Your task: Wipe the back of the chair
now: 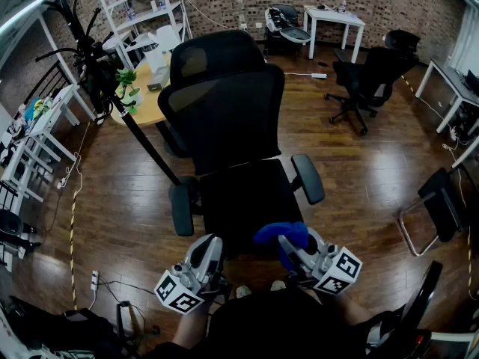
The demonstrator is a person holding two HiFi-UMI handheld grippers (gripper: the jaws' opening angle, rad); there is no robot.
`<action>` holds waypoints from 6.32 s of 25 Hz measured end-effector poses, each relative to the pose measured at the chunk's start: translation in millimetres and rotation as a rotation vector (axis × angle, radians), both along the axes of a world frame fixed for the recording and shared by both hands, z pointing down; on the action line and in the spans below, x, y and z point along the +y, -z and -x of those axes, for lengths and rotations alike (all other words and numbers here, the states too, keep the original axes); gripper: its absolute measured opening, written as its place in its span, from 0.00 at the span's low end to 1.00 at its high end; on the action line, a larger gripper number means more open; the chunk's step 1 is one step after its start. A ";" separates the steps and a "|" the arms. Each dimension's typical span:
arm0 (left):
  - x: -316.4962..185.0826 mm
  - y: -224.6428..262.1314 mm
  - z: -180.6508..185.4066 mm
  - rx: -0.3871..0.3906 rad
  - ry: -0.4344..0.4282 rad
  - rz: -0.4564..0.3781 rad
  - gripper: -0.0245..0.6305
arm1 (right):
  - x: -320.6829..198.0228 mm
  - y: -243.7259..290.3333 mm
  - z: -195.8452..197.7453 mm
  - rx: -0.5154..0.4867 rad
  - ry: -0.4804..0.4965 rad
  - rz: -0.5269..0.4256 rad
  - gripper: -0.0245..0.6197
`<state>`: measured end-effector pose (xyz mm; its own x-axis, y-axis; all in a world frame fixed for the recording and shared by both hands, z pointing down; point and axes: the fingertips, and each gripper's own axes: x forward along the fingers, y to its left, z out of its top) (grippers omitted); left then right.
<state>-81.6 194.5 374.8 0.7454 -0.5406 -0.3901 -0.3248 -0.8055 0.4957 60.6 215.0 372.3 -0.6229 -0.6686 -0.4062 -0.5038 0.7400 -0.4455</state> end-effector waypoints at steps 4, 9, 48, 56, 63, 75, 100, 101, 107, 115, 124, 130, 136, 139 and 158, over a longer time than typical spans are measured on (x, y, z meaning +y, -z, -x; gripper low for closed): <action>0.0 -3.5 -13.0 -0.014 0.014 0.006 0.03 | -0.5 -1.3 -16.5 -0.004 0.003 0.000 0.09; -5.9 -2.1 -13.7 -0.020 0.068 -0.002 0.03 | -7.2 -3.0 -38.8 0.000 -0.009 -0.009 0.09; -255.2 -33.6 111.6 0.061 0.272 0.088 0.03 | -547.5 161.5 109.7 0.190 -0.017 -0.190 0.09; -259.6 -35.5 146.4 0.039 0.381 0.089 0.03 | -613.0 130.2 129.8 0.352 -0.155 -0.091 0.09; -283.2 -33.7 115.0 0.013 0.266 0.078 0.03 | -622.2 112.7 29.0 0.324 -0.330 0.001 0.09; -298.2 -23.6 27.0 -0.025 0.016 0.041 0.03 | -572.0 117.2 -111.4 0.244 -0.489 -0.006 0.09; -247.4 -39.3 129.0 -0.043 0.324 0.112 0.03 | -574.6 19.0 167.8 0.533 0.008 -0.145 0.09; -250.1 -39.1 127.2 -0.046 0.311 0.111 0.03 | -581.8 16.9 148.3 0.513 -0.036 -0.117 0.09; -271.6 -36.9 97.2 -0.057 0.198 0.088 0.03 | -599.5 -3.5 -8.6 0.457 -0.302 0.000 0.09; -287.6 -39.8 39.3 -0.072 0.035 0.086 0.03 | -574.3 -23.1 -160.6 0.414 -0.548 0.120 0.10; -277.5 -36.2 47.2 -0.060 0.096 0.095 0.03 | -540.0 -32.6 -16.3 0.425 -0.230 0.047 0.10; -258.7 -40.9 93.5 -0.048 0.244 0.121 0.03 | -528.0 -17.2 170.5 0.413 0.121 -0.052 0.10; -230.9 -46.1 139.0 -0.044 0.404 0.144 0.03 | -562.8 -38.1 254.2 0.440 0.189 0.031 0.10; -223.1 -49.4 153.1 -0.050 0.446 0.153 0.03 | -583.1 -52.7 252.3 0.462 0.160 0.104 0.09; -287.8 -45.3 32.2 -0.103 0.056 0.116 0.03 | -594.5 -60.6 -182.0 0.303 -0.432 0.192 0.10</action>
<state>-113.8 -93.3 420.1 0.7454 -0.6197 -0.2458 -0.4217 -0.7239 0.5461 242.6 -379.5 432.9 -0.3460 -0.9332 -0.0975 -0.8696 0.3579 -0.3401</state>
